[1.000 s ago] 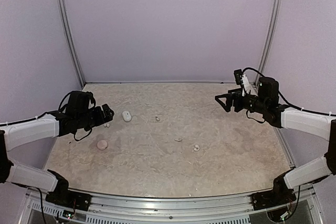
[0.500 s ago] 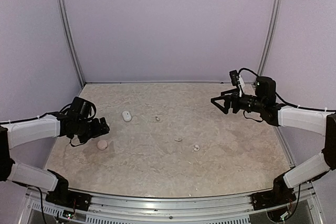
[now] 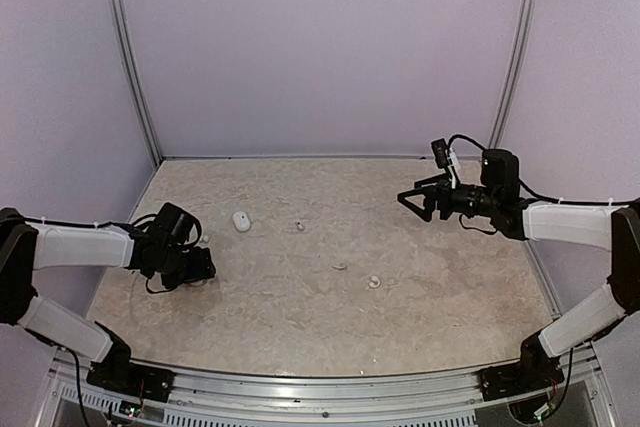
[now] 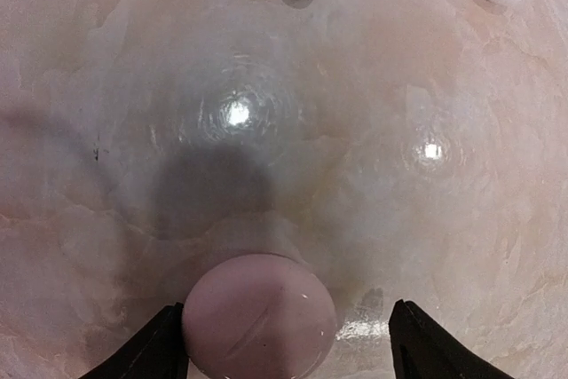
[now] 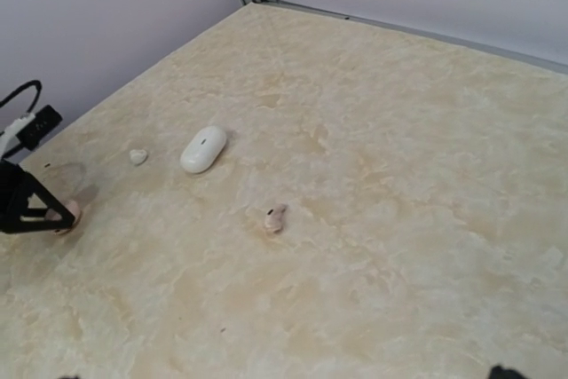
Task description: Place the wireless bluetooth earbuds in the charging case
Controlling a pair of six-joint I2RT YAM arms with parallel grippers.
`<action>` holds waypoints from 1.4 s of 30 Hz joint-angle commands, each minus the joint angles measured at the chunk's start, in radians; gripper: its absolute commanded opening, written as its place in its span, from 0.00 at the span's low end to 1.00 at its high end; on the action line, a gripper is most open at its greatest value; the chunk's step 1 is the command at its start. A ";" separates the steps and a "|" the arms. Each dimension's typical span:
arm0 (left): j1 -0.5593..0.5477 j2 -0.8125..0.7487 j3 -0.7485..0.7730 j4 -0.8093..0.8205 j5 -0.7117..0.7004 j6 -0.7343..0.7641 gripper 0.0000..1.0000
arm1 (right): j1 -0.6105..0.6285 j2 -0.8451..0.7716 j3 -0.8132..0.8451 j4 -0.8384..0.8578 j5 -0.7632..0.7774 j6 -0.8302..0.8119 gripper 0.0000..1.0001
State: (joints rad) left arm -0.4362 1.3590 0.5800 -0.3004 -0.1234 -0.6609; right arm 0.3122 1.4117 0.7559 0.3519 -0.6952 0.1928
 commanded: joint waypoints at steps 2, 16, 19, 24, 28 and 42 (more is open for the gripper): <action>-0.050 0.048 0.018 0.030 -0.053 0.012 0.75 | 0.006 0.012 0.027 0.026 -0.024 0.002 0.99; -0.108 0.110 0.051 -0.012 -0.135 0.024 0.67 | 0.007 0.013 0.039 0.016 -0.033 0.002 1.00; -0.115 0.112 0.051 -0.009 -0.135 0.027 0.65 | 0.008 0.014 0.046 0.013 -0.036 0.005 0.99; -0.138 0.121 0.061 0.004 -0.134 0.040 0.58 | 0.007 0.014 0.048 0.003 -0.041 0.015 1.00; -0.170 0.118 0.072 0.024 -0.142 0.049 0.52 | 0.008 0.012 0.046 -0.012 -0.042 0.019 1.00; -0.457 0.101 0.186 0.173 -0.308 0.193 0.47 | 0.068 -0.017 0.027 -0.120 -0.057 0.111 0.96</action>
State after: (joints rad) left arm -0.8177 1.4796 0.7120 -0.2321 -0.3454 -0.5522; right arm 0.3481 1.4155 0.7879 0.2630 -0.7258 0.2474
